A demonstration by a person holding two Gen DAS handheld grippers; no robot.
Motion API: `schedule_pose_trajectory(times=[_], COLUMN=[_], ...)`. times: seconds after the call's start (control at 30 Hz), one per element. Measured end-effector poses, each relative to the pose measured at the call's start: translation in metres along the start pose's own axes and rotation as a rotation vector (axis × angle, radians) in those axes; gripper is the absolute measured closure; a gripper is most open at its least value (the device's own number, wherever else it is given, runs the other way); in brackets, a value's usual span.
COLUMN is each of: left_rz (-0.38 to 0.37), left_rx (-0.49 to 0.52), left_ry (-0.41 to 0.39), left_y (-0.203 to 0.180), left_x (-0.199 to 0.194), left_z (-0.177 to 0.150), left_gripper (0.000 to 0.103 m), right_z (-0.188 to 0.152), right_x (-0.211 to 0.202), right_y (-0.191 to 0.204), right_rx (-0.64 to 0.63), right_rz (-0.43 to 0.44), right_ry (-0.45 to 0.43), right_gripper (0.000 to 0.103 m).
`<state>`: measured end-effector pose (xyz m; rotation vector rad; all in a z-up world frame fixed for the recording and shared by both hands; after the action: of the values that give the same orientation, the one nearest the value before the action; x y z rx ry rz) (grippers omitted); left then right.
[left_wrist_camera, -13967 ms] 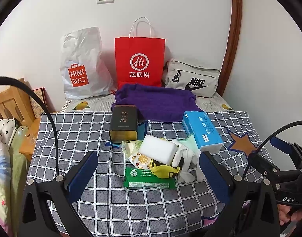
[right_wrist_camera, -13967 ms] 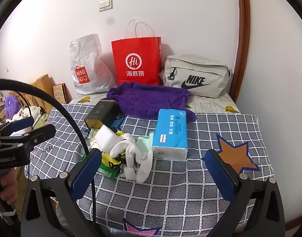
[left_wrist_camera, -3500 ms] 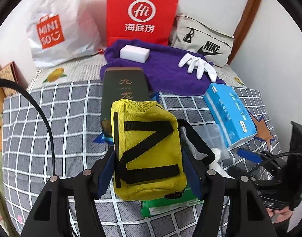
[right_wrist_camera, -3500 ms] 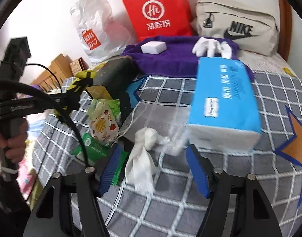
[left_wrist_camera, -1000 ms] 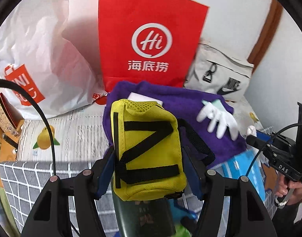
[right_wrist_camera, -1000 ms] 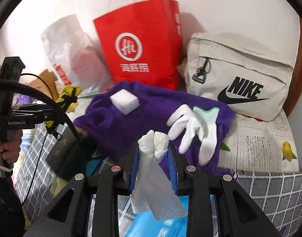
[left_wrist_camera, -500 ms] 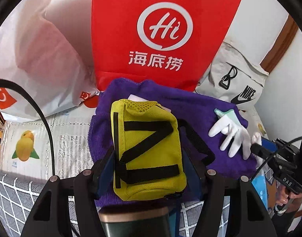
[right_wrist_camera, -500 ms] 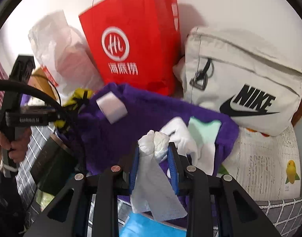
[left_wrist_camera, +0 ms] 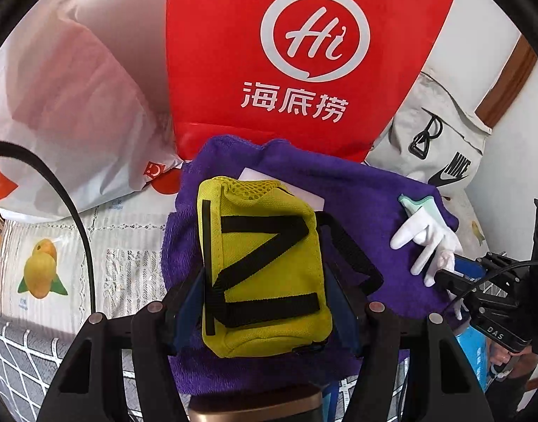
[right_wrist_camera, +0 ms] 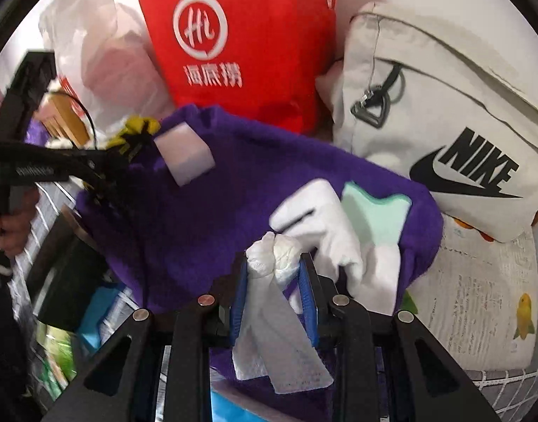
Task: Organize soft objects
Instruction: 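Carry the yellow pouch and white tissue onto the purple towel with both tools, then open the right tool releasing the tissue while the left tool releases the pouch on the towel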
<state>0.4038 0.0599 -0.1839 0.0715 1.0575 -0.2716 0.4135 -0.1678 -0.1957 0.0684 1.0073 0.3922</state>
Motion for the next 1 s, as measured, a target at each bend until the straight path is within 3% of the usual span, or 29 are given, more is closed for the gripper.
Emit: schedule_pose_trajectory(times=[0.27,0.47,0.57,0.63,0.73,0.83,1.0], left_rz=[0.029,0.008,0.013,0.006,-0.007,0.024,0.028], left_rx=[0.019,0.047,0.061,0.060,0.043,0.065,0.059], left_ry=[0.033,0.059,0.067,0.078,0.083,0.082,0.061], left_y=[0.000,-0.009,-0.012,-0.012,-0.011,-0.011,-0.009], left_x=[0.012,0.023,0.026,0.027,0.027,0.023,0.010], left_z=[-0.001,-0.003,-0.003,-0.004,-0.003,-0.002,0.002], left_gripper=[0.040,0.038,0.038,0.035,0.027,0.025,0.025], right_z=[-0.001,-0.001,-0.002,-0.002,-0.002,-0.002,0.000], right_x=[0.011,0.014,0.015,0.015,0.013,0.009,0.005], right_y=[-0.013,-0.014,-0.014,-0.014,-0.010,-0.005,0.001], right_rx=[0.020,0.018,0.021,0.025,0.007,-0.018,-0.032], right_rz=[-0.007,-0.018,-0.009,-0.004,0.007,0.003,-0.007], right_ry=[0.043,0.053,0.062,0.067,0.059,0.040,0.021], right_gripper=[0.074,0.073,0.068,0.056,0.048,0.039,0.038])
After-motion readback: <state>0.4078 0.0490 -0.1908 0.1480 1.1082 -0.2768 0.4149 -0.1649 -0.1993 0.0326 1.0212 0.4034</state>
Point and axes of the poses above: each gripper's, at about its wrist camera, not at the fingertips, and x roughly the way its jaws point, y to its left, z to its top, the point moved 6 cm from there along x, roughly the way its jaws point, and after that the axes turned 15 degrees about x, right-handed, at the moved point
